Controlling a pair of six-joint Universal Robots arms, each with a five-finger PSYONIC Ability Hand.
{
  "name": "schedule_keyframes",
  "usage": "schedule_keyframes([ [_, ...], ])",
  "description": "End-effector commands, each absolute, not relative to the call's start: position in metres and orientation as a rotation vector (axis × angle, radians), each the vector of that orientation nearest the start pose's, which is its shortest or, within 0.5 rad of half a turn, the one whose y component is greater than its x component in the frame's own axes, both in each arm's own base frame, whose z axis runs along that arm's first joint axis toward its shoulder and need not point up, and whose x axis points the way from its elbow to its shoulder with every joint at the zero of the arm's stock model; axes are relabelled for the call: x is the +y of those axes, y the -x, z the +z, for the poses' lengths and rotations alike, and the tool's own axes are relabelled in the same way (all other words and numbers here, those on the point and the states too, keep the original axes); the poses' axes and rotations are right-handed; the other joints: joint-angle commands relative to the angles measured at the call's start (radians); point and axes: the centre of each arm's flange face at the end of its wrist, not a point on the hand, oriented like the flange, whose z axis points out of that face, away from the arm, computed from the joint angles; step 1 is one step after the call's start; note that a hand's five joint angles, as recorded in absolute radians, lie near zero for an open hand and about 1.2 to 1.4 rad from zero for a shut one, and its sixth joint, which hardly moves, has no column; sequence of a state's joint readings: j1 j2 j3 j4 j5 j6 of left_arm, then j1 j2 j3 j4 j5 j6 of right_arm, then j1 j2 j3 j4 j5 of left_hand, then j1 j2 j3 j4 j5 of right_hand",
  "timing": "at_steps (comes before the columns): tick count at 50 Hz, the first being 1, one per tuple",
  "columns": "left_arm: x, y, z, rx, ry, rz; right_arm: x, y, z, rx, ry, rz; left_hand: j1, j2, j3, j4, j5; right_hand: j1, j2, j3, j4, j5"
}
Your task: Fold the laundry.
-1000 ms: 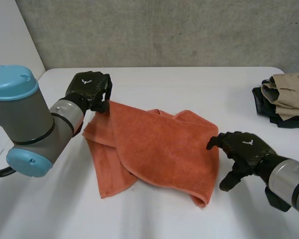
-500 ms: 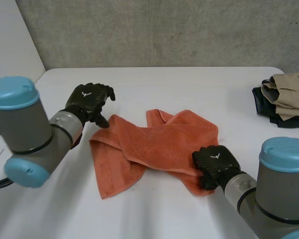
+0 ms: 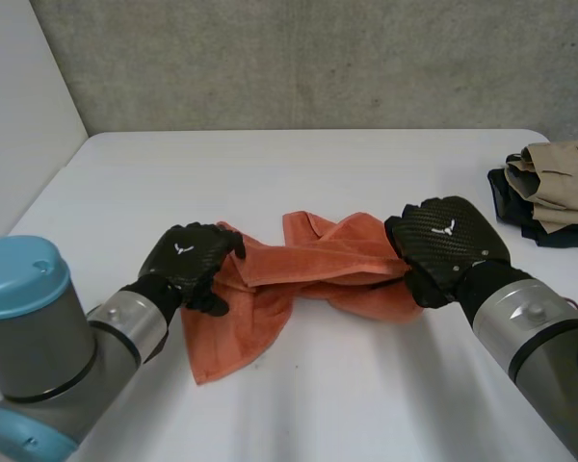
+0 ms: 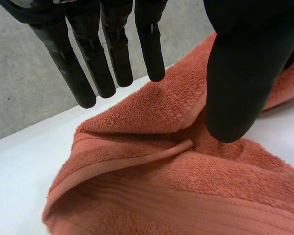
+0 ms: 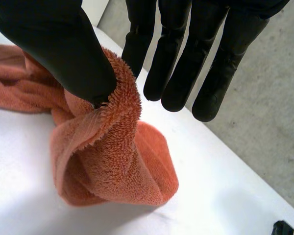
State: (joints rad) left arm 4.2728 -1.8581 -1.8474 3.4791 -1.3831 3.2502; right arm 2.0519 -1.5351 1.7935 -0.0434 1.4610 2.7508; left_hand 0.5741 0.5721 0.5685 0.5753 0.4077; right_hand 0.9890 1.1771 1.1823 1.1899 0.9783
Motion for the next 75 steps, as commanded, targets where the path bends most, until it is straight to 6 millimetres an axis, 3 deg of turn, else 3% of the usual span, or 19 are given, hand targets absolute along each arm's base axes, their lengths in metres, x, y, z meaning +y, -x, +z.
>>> schedule_keyframes([
  [1,-0.235,0.288,0.162,2.758,-0.824,-2.178,-0.178,-0.257,0.259,1.995,1.075,-1.923,0.089,0.091,0.094,0.087,0.080,0.407,0.219,0.214,0.206,0.243],
  [7,-0.233,0.299,0.165,2.815,-0.768,-2.232,-0.177,-0.258,0.262,1.973,1.080,-1.928,0.080,0.082,0.085,0.079,0.072,0.407,0.219,0.214,0.206,0.243],
  [14,-0.231,0.318,0.170,2.728,-0.742,-2.355,-0.177,-0.258,0.261,1.973,1.077,-1.924,0.080,0.082,0.085,0.079,0.072,0.407,0.219,0.214,0.206,0.243],
  [26,-0.239,0.344,0.144,2.701,-0.718,-2.332,-0.181,-0.257,0.262,1.981,1.064,-1.931,0.077,0.079,0.082,0.076,0.069,0.407,0.219,0.214,0.206,0.243],
  [33,-0.260,0.341,0.147,2.572,-0.560,-2.412,-0.182,-0.255,0.259,1.996,1.063,-1.922,0.083,0.085,0.088,0.082,0.075,0.407,0.219,0.214,0.206,0.243],
  [36,-0.273,0.331,0.149,2.510,-0.518,-2.424,-0.183,-0.255,0.258,1.999,1.065,-1.919,0.083,0.085,0.088,0.082,0.075,0.407,0.219,0.214,0.206,0.243],
  [45,-0.292,0.306,0.141,2.361,-0.598,-2.319,-0.189,-0.259,0.239,2.051,1.084,-1.843,0.115,0.117,0.120,0.114,0.107,0.407,0.219,0.214,0.206,0.243],
  [50,-0.297,0.299,0.138,2.337,-0.628,-2.284,-0.192,-0.260,0.237,2.056,1.063,-1.837,0.472,0.474,0.477,0.471,0.464,0.407,0.219,0.214,0.206,0.243],
  [54,-0.295,0.302,0.141,2.335,-0.663,-2.303,-0.199,-0.263,0.228,2.074,1.029,-1.811,0.821,0.823,0.827,0.820,0.813,0.407,0.219,0.214,0.206,0.243],
  [59,-0.293,0.302,0.165,2.290,-0.668,-2.371,-0.209,-0.268,0.218,2.098,1.002,-1.784,0.822,0.824,0.828,0.821,0.814,0.407,0.219,0.214,0.206,0.243],
  [62,-0.288,0.303,0.169,2.301,-0.700,-2.369,-0.212,-0.270,0.214,2.106,1.003,-1.769,0.822,0.824,0.828,0.821,0.814,0.407,0.219,0.214,0.206,0.243],
  [65,-0.272,0.301,0.158,2.388,-0.776,-2.279,-0.214,-0.271,0.212,2.113,1.000,-1.765,0.302,0.304,0.308,0.301,0.294,0.407,0.219,0.214,0.206,0.243],
  [75,-0.239,0.309,0.139,2.510,-0.909,-2.140,-0.215,-0.271,0.213,2.115,0.971,-1.756,0.197,0.199,0.203,0.196,0.189,0.407,0.219,0.214,0.206,0.243],
])
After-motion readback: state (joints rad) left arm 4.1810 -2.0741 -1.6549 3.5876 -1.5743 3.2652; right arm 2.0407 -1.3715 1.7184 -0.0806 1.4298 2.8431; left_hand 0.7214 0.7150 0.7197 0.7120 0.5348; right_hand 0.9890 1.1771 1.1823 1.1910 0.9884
